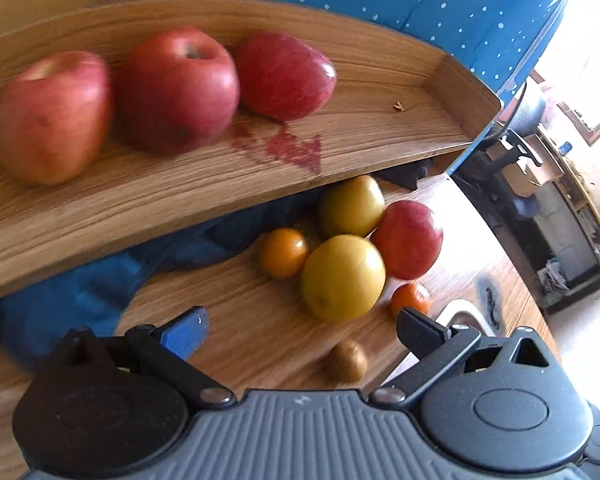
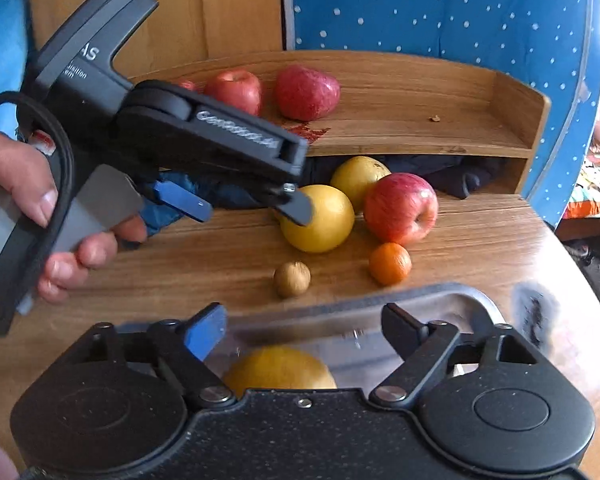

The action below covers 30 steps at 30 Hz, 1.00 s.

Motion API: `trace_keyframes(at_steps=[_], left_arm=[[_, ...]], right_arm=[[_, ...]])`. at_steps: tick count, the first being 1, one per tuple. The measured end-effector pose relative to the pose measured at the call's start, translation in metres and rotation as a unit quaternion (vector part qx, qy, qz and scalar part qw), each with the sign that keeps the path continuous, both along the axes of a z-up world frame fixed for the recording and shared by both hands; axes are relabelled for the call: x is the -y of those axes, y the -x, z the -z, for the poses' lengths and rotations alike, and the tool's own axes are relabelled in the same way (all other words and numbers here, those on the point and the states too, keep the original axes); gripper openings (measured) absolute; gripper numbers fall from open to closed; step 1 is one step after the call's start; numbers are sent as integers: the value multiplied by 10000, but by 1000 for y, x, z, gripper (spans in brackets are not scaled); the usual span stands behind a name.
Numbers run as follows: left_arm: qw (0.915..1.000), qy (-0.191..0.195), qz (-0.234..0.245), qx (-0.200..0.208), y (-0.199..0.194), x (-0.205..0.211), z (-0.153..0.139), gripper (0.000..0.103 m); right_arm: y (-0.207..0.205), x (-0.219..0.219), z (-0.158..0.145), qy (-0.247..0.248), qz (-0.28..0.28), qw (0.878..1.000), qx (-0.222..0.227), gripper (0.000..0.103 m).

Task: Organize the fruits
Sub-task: 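Grasp the yellow grapefruit with the left tool while the right tool grasps a small brown fruit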

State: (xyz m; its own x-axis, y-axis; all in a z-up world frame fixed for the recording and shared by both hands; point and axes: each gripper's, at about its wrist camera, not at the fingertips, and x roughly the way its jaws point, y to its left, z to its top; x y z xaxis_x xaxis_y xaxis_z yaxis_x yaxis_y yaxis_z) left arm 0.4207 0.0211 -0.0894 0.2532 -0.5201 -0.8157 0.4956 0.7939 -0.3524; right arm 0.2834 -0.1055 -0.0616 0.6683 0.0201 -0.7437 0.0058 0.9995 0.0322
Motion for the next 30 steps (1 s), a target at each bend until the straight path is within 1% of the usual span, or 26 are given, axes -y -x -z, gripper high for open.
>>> trace_keyframes(at_steps=[2, 5, 7, 9, 11, 12, 14, 18, 20, 24, 26, 29, 30], left_arm=[[9999, 77, 70, -133, -8, 7, 4, 102], [9988, 295, 66, -386, -15, 13, 8, 100], [9976, 419, 39, -553, -17, 15, 12, 98], [9967, 448, -28, -681, -20, 18, 15, 95], [9954, 466, -113, -833, -23, 21, 20, 91], [9946, 484, -153, -910, -24, 20, 21, 88], [9925, 565, -212, -1065, -27, 21, 25, 84], [9902, 645, -354, -1186, -31, 24, 28, 78], [9889, 680, -457, -1240, -34, 24, 30, 75], [9876, 730, -562, -1271, -38, 24, 32, 67], [9872, 745, -538, -1305, -40, 25, 32, 66], [9880, 677, -529, -1285, -40, 26, 31, 61], [9880, 682, -532, -1279, -40, 26, 31, 61]], right_arm=[[-14, 1, 4, -147, 115, 9997, -128, 70], [-25, 2, 7, -461, 264, 9984, -189, 63], [-30, -1, 9, -407, 230, 9987, -222, 59], [-35, -6, 12, -300, 159, 9990, -282, 55], [-39, -8, 16, -227, 131, 9991, -347, 49], [-41, -9, 17, -197, 147, 9990, -373, 47], [-43, -9, 19, -143, 192, 9990, -386, 44], [-49, -9, 24, -92, 211, 9986, -467, 42], [-52, -9, 26, -85, 212, 9985, -502, 38], [-55, -8, 28, -127, 221, 9984, -509, 35], [-56, -8, 29, -126, 180, 9985, -503, 30], [-55, -10, 29, -119, 151, 9987, -469, 30], [-54, -10, 29, -148, 147, 9987, -463, 29]])
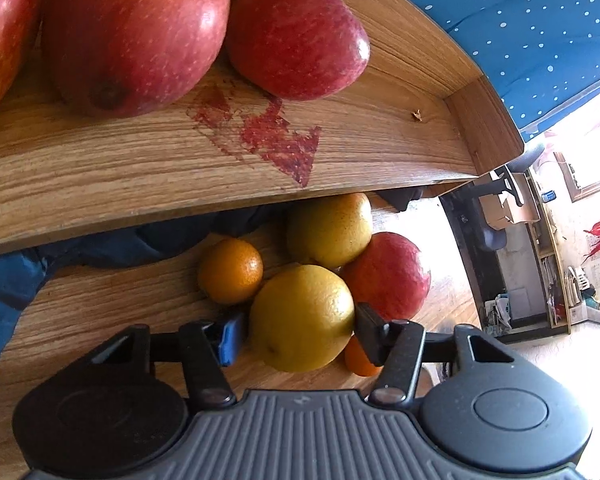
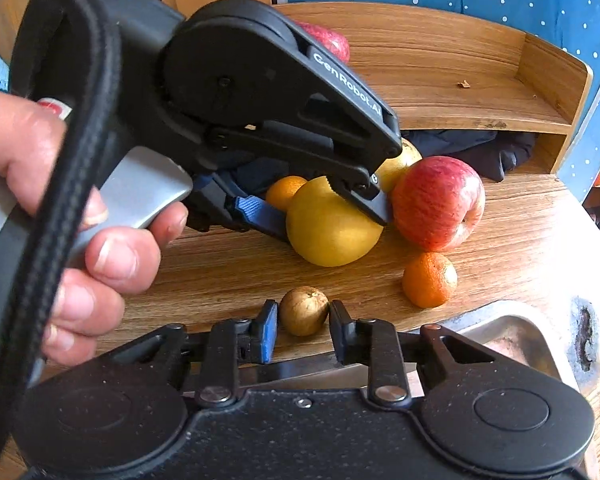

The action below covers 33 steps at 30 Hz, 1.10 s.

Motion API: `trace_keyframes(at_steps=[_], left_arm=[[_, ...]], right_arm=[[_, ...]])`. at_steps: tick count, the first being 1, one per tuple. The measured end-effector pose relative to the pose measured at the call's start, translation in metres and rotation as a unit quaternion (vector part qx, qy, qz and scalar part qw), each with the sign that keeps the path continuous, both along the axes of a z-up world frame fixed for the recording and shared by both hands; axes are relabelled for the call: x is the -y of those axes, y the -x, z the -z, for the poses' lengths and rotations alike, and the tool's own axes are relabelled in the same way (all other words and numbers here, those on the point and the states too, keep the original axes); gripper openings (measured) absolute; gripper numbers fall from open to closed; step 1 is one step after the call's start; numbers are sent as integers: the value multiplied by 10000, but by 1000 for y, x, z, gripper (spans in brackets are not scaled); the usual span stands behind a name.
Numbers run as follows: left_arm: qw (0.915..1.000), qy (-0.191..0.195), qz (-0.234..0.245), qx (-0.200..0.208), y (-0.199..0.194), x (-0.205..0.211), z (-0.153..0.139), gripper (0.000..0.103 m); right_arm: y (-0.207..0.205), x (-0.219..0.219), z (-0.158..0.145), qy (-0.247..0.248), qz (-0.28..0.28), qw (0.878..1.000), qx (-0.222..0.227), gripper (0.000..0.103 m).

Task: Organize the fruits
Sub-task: 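Grasp the yellow grapefruit with the left tool while the right tool grasps a small brown fruit, then carry the grapefruit to the tray and open the left tool while the right tool drops the brown fruit there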

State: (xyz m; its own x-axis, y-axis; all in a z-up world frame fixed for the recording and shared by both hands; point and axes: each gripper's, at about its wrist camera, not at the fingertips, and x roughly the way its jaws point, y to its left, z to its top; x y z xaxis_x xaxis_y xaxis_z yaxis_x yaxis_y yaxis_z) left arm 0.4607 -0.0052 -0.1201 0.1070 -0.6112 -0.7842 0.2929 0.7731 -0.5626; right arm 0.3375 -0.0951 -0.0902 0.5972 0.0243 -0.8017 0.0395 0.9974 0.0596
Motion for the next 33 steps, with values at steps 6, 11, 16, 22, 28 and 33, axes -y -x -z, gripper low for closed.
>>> trace_keyframes(at_steps=[6, 11, 16, 22, 28, 33], left_arm=[[10000, -66, -33, 22, 4, -4, -3, 60], [9994, -294, 5, 191, 15, -8, -10, 60], [9991, -270, -97, 307, 29, -22, -21, 60], [9985, -286, -222, 416, 50, -38, -35, 60], [9976, -300, -294, 547, 84, -58, -54, 60], [9973, -313, -222, 619, 116, -73, -68, 59]], right_arm=[[4, 0, -4, 11, -34, 9999, 145, 29], [16, -2, -12, 79, -101, 9994, 328, 29], [36, -13, -21, 260, -297, 9977, 555, 29], [66, -19, -35, 239, -469, 9950, 850, 29], [97, -18, -50, 282, -617, 9917, 1089, 29], [130, -14, -57, 354, -538, 9909, 1179, 29]])
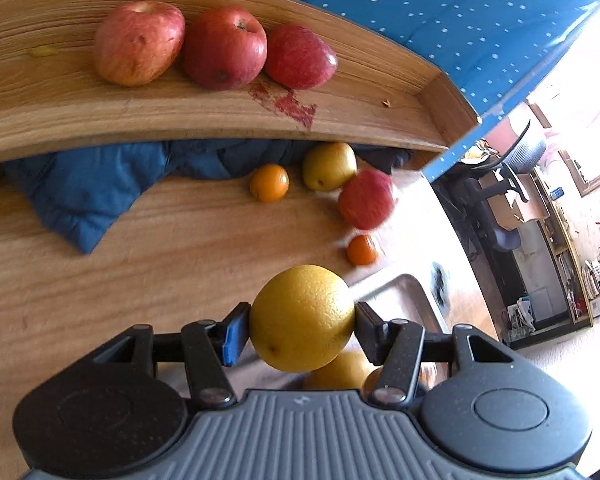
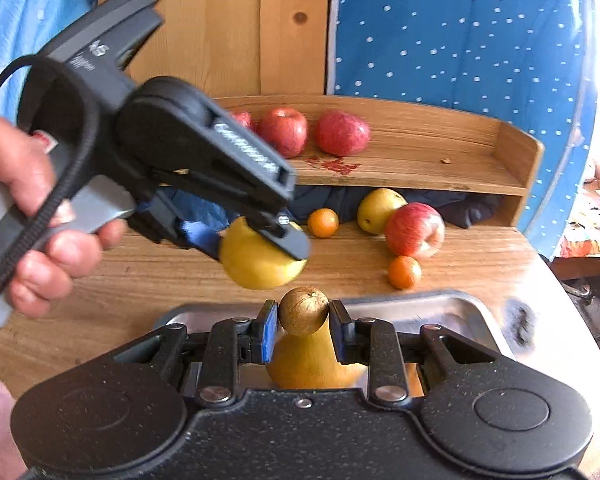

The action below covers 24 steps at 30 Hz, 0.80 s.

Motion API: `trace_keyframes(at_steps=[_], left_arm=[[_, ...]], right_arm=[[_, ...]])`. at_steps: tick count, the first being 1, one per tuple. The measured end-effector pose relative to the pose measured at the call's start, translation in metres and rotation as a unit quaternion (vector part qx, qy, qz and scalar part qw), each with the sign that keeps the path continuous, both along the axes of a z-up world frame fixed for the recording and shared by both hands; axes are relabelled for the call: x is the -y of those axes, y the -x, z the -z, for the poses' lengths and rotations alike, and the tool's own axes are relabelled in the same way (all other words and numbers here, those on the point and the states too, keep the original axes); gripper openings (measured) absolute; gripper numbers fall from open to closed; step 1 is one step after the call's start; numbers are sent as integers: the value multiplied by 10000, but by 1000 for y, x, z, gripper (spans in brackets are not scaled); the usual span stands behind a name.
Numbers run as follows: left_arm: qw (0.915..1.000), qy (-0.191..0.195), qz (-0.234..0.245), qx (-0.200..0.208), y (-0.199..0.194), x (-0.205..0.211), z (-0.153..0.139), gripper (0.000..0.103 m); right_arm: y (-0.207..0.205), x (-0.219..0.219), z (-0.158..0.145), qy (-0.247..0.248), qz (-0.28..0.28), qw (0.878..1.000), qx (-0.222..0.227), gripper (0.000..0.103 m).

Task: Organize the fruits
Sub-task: 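Carry the grapefruit to the tray and open the left tool while the right tool drops the brown fruit there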

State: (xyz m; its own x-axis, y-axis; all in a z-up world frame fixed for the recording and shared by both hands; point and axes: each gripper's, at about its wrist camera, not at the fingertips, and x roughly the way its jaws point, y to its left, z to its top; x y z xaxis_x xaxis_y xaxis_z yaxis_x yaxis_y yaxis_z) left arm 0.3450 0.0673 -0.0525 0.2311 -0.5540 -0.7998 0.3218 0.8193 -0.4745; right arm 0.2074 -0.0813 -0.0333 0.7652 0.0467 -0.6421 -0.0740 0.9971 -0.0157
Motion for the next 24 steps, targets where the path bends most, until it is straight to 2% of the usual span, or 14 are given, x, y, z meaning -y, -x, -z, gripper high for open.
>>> trace_keyframes(at_steps=[5, 10, 19, 24], left_arm=[[10000, 42, -14, 13, 28, -7, -5, 60], [10000, 40, -48, -49, 55, -12, -2, 60], [9996, -88, -68, -263, 93, -17, 17, 59], [9994, -310, -20, -164, 109, -15, 21, 59]], right_arm=[[32, 4, -2, -52, 97, 9999, -25, 29], [58, 3, 5, -57, 92, 9996, -257, 29], [82, -5, 22, 62, -173, 9973, -706, 29], [84, -4, 29, 50, -200, 9957, -905, 29]])
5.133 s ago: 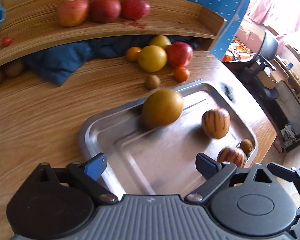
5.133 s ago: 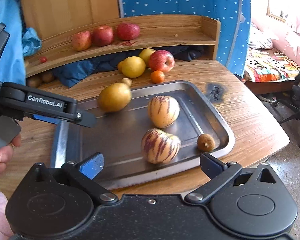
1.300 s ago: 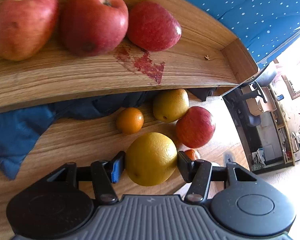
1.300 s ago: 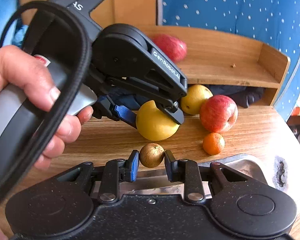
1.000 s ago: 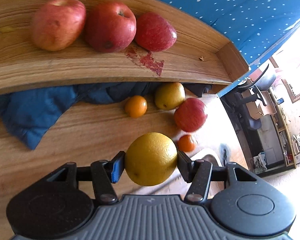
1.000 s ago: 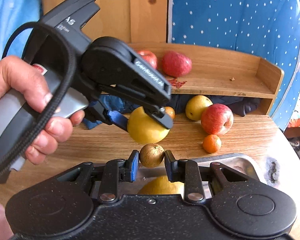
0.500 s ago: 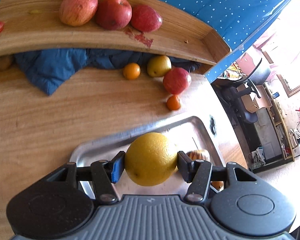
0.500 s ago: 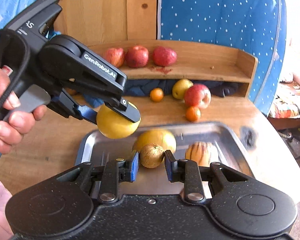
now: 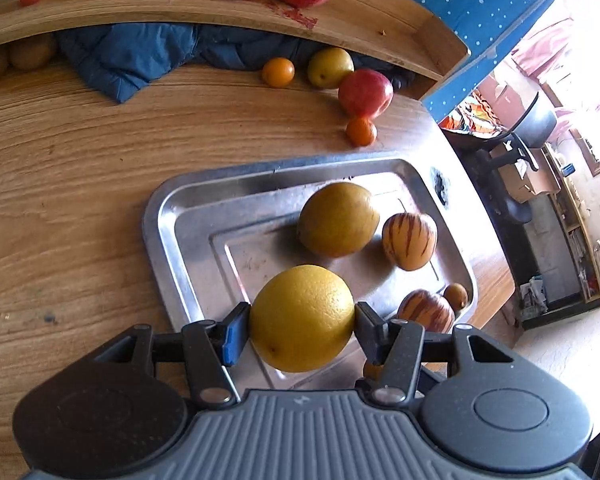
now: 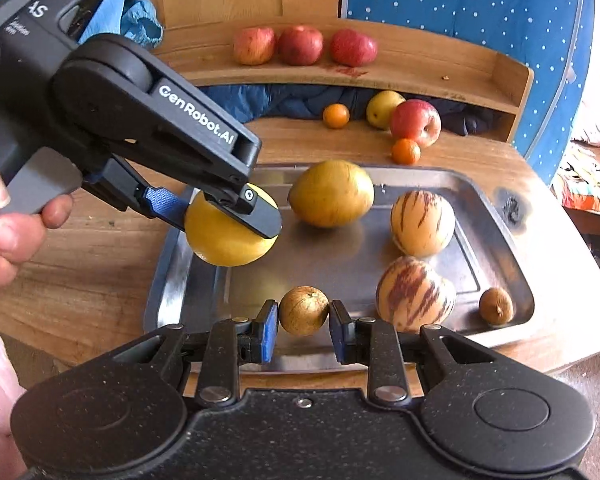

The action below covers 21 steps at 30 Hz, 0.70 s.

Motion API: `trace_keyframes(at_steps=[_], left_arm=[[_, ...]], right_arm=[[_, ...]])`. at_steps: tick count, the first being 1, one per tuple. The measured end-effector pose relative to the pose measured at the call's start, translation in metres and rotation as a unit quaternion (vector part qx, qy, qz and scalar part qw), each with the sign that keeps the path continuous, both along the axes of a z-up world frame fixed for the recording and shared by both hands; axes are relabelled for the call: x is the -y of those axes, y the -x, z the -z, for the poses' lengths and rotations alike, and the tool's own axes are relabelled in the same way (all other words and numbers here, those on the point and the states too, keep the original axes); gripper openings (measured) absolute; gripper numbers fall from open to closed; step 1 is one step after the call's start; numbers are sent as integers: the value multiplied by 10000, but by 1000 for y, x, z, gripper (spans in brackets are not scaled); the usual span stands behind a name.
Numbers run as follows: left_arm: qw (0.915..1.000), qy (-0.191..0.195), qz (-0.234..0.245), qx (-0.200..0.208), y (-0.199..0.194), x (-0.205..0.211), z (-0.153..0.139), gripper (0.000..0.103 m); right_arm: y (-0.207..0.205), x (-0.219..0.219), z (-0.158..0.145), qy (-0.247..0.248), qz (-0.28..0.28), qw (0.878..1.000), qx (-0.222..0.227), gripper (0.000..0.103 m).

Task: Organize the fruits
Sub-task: 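Carry the grapefruit to the tray and open the left tool while the right tool drops the brown fruit there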

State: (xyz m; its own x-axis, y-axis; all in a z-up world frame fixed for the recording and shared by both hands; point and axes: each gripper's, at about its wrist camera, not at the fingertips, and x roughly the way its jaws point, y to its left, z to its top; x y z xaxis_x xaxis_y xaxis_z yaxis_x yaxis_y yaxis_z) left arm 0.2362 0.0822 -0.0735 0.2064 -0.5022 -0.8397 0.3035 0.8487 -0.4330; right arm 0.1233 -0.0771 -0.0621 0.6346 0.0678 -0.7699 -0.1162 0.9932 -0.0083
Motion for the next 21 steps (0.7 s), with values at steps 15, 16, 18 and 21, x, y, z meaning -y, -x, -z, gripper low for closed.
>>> trace_keyframes(at_steps=[15, 16, 18, 21], left_arm=[[9989, -425, 202, 71, 12, 11, 1, 60], [9987, -455, 215, 67, 12, 12, 1, 60], [9984, -513, 222, 43, 13, 13, 2, 60], [9979, -616, 204, -23, 13, 14, 5, 60]], right_arm=[[-3, 5, 6, 78, 40, 9998, -161, 29], [-3, 6, 6, 76, 52, 9998, -162, 30], [-3, 7, 6, 88, 66, 9998, -171, 31], [-1, 7, 5, 89, 69, 9998, -164, 34]])
